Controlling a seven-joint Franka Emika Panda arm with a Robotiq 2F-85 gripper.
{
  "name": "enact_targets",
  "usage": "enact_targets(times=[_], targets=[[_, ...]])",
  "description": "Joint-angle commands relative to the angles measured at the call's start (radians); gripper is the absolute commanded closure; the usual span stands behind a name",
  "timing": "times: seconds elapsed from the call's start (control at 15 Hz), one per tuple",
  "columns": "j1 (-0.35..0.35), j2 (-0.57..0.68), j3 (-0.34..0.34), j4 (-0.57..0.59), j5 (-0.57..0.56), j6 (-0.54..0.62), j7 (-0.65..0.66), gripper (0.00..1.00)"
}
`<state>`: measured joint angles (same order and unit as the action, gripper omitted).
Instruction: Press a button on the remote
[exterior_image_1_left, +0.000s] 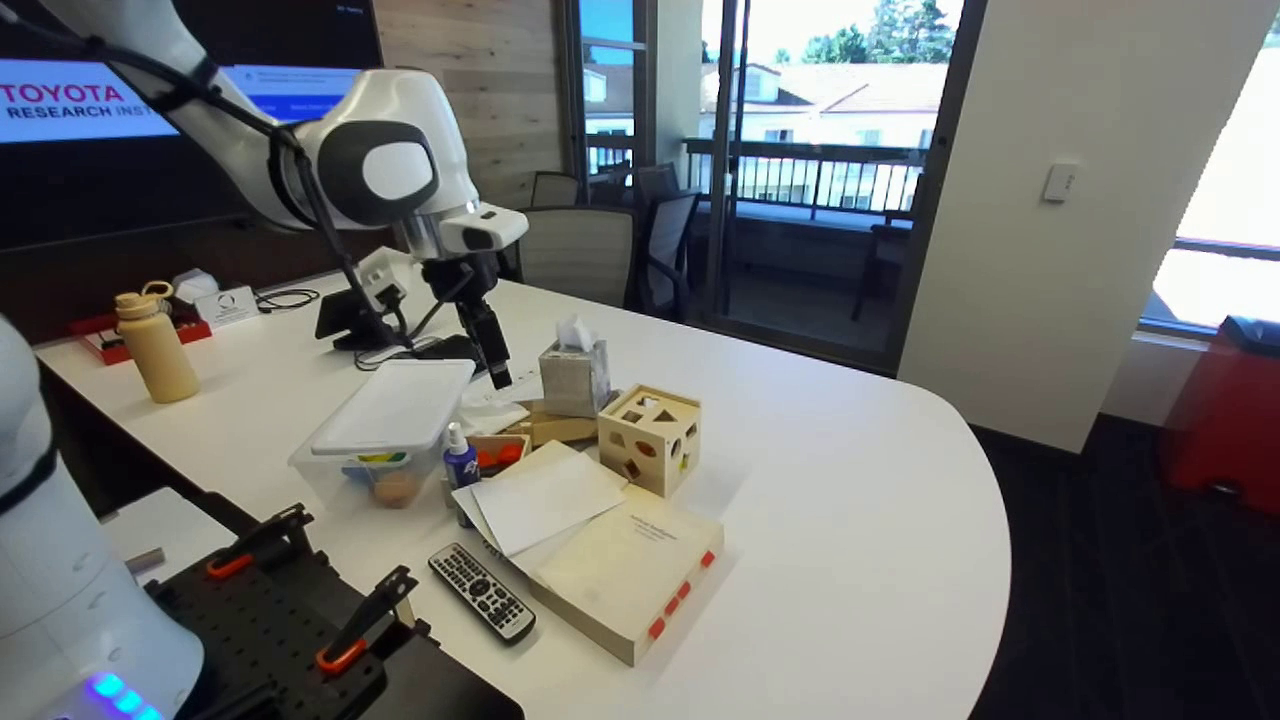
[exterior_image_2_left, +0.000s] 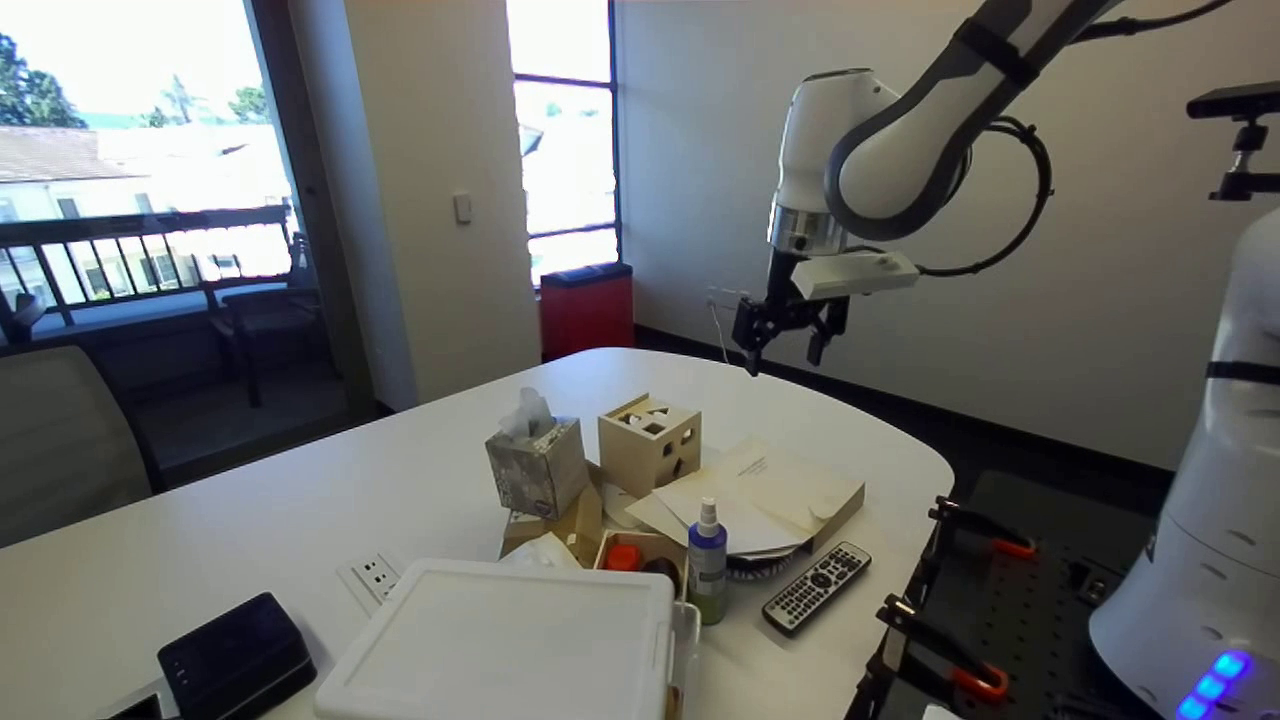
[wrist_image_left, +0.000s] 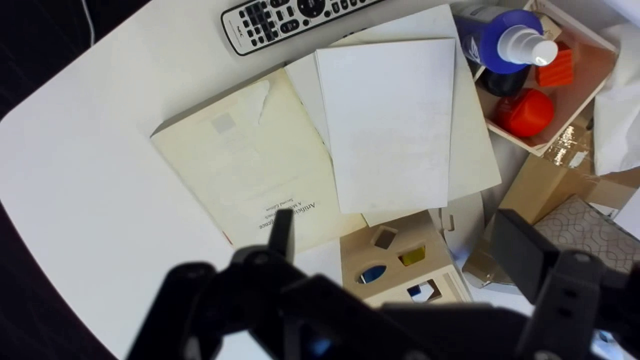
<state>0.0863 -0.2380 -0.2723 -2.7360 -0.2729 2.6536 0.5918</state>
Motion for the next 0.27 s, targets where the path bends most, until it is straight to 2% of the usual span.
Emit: enact_targets(times=[0.0, 0.2], targets=[[-0.111, -0.074, 0.134, -0.015, 0.096, -0.063, -0.069, 0.0], [-0.163, -0.097, 0.2, -0.018, 0.139, -0.085, -0.089, 0.0]])
